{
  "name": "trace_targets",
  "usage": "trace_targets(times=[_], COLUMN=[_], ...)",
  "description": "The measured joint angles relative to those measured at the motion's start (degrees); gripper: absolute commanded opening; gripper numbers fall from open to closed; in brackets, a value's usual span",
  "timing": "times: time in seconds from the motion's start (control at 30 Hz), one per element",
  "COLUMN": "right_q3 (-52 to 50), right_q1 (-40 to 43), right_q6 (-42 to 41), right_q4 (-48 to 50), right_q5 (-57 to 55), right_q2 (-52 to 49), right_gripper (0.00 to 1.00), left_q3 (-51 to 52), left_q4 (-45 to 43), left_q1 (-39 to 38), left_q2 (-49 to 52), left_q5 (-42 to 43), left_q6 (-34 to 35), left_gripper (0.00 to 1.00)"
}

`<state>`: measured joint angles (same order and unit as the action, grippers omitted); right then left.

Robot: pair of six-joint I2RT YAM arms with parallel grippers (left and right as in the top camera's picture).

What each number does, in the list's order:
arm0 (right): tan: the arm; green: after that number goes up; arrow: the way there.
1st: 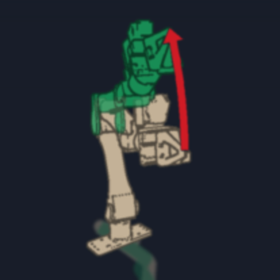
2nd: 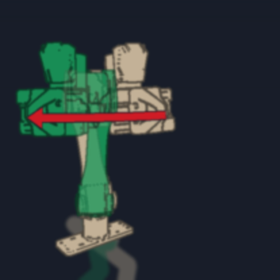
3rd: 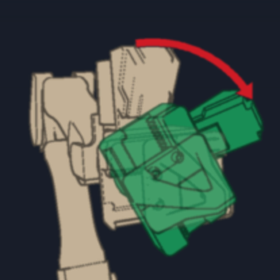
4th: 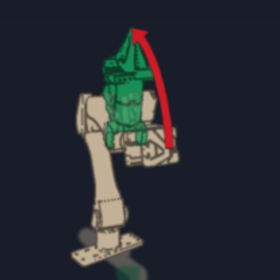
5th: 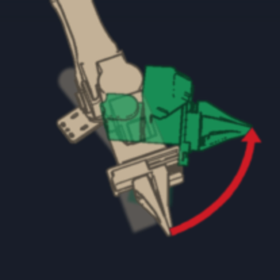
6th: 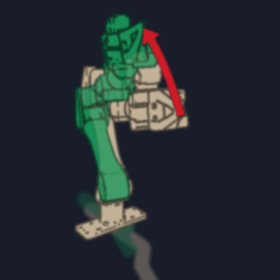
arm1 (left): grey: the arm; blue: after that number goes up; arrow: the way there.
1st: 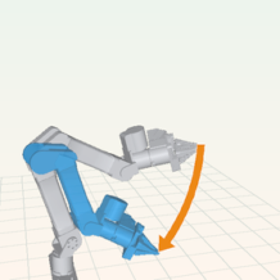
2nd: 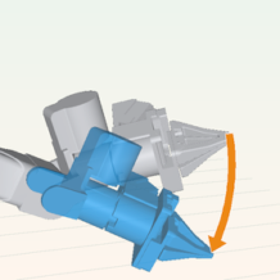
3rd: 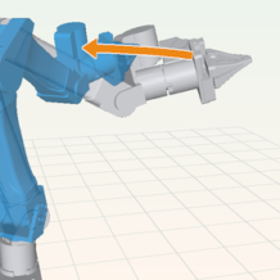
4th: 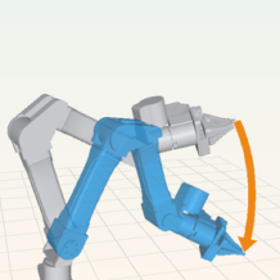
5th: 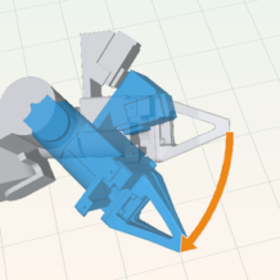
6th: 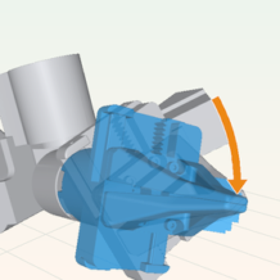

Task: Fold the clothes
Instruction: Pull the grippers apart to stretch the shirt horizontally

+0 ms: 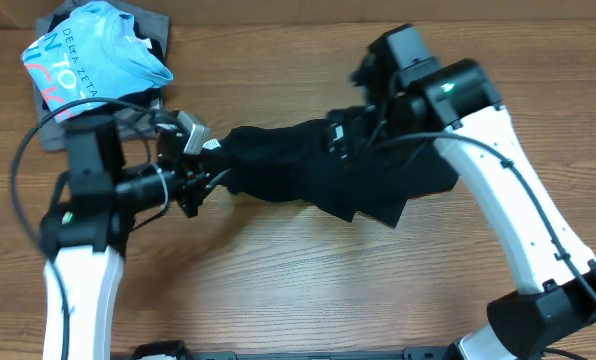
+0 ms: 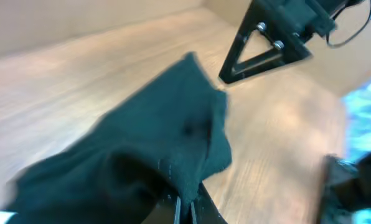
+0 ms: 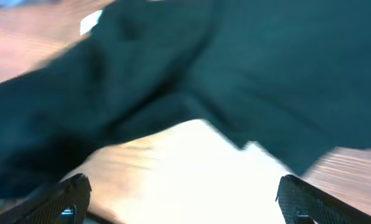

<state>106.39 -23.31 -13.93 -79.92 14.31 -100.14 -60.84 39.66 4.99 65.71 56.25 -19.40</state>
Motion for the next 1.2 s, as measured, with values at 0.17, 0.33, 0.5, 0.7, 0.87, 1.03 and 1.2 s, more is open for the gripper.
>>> trace_targets(times=[0.17,0.33,0.5,0.7,0.87,1.03,1.2], right_q3=[0.0,-0.63,-6.19,-17.88,-27.69,-37.64,-44.19], right_q1=[6.16,11.21,14.01,15.04,15.02,15.02,15.02], right_q6=[-0.61,-0.9,-3.06,-5.01,-5.68,-5.95,-7.1], right_q4=[-3.5,-6.8,-3.39,2.14,7.08,15.15,21.92], right_q5=[-2.71,-4.59,-7.45,-6.29,-2.38,1.36,2.67], right_q2=[0.0,0.11,0.35,0.35,0.35,0.35,0.35], right_gripper=[1.0,1.0,1.0,1.0,0.88,0.79,0.75], left_q3=[-2.71,-2.99,-2.99,-2.99,-2.99,-2.99,-2.99], left_q4=[3.93,6.82,10.32,11.85,11.82,11.85,11.91], left_q1=[-0.02,-0.02,0.0,-0.02,-0.02,-0.02,-0.02], left_q2=[-9.2,-12.83,-11.23,-9.11,-8.87,-8.79,-8.79], left_q5=[-14.29,-31.65,-42.66,-48.46,-49.7,-50.12,-50.1], left_q6=[3.15,11.69,18.01,21.44,22.45,22.47,22.49], left_gripper=[0.04,0.04,0.04,0.04,0.04,0.04,0.04])
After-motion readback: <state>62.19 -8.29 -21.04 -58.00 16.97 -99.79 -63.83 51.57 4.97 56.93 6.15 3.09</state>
